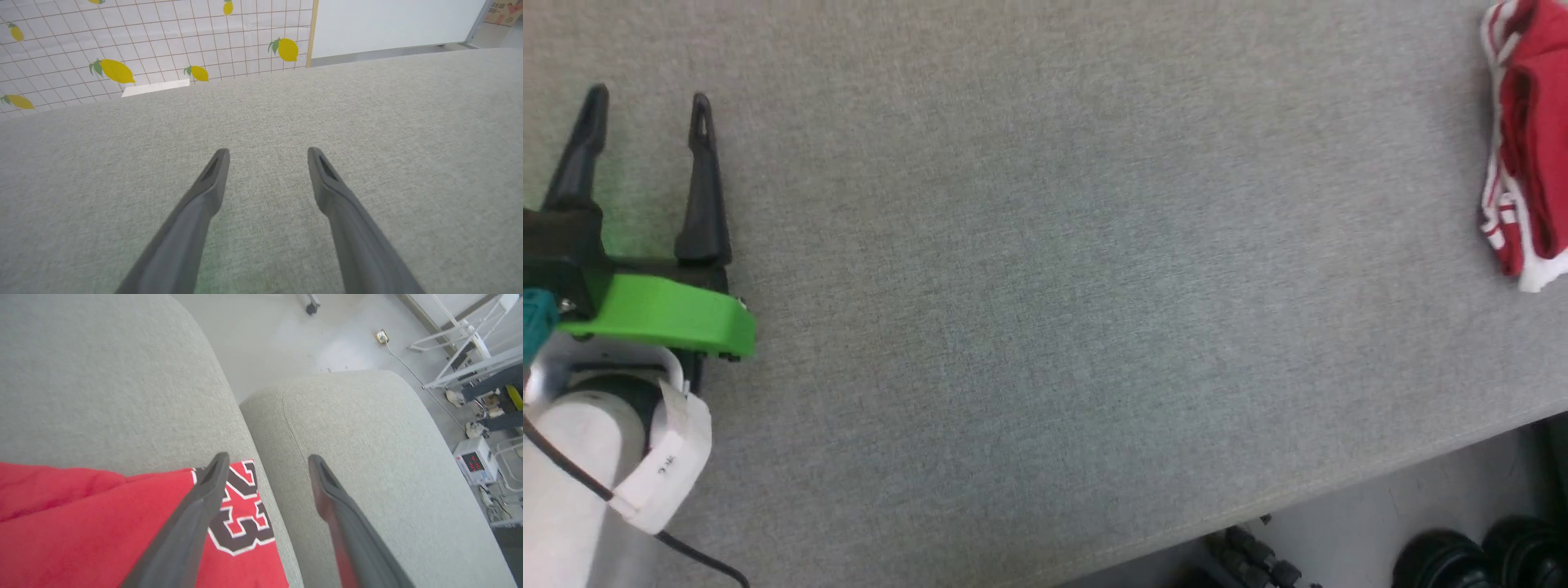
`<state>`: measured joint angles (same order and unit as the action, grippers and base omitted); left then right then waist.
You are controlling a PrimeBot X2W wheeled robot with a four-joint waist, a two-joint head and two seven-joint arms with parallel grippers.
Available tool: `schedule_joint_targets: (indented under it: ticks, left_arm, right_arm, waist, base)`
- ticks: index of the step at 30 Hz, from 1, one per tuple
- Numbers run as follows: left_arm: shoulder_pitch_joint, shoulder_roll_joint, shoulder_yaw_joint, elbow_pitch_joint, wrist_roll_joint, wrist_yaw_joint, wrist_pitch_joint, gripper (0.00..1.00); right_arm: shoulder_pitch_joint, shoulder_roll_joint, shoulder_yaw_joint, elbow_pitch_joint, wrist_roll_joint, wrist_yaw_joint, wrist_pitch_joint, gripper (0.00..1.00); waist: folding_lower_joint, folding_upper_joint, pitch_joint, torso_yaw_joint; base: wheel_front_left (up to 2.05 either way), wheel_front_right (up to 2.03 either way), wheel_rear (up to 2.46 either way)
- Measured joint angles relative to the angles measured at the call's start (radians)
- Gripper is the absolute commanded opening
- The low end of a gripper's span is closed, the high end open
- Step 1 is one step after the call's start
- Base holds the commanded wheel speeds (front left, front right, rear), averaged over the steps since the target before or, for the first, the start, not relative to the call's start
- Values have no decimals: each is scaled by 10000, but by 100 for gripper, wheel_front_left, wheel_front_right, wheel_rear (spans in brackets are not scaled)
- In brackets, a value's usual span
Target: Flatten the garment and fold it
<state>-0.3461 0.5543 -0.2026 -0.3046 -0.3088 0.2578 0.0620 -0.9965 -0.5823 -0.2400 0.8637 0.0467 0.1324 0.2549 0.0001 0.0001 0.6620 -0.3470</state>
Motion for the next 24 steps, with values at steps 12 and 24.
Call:
schedule_joint_targets:
  ticks: [12,24]
  left_arm:
    - [875,-1181,196,1870,-1062,-4,-2011,100]
    - [1419,-1845,272,3143,-1595,-199,-2871,100]
  right_arm:
    - [-7,775,1710,-2650,1841,0,-3116,100]
    - [2500,2709,1881,-5402,3187,-2,-4165,100]
  waist:
    - [-1,0,-1952,202]
    - [-2,0,-4052,998]
  base:
    - [0,0,0]
    - [0,0,0]
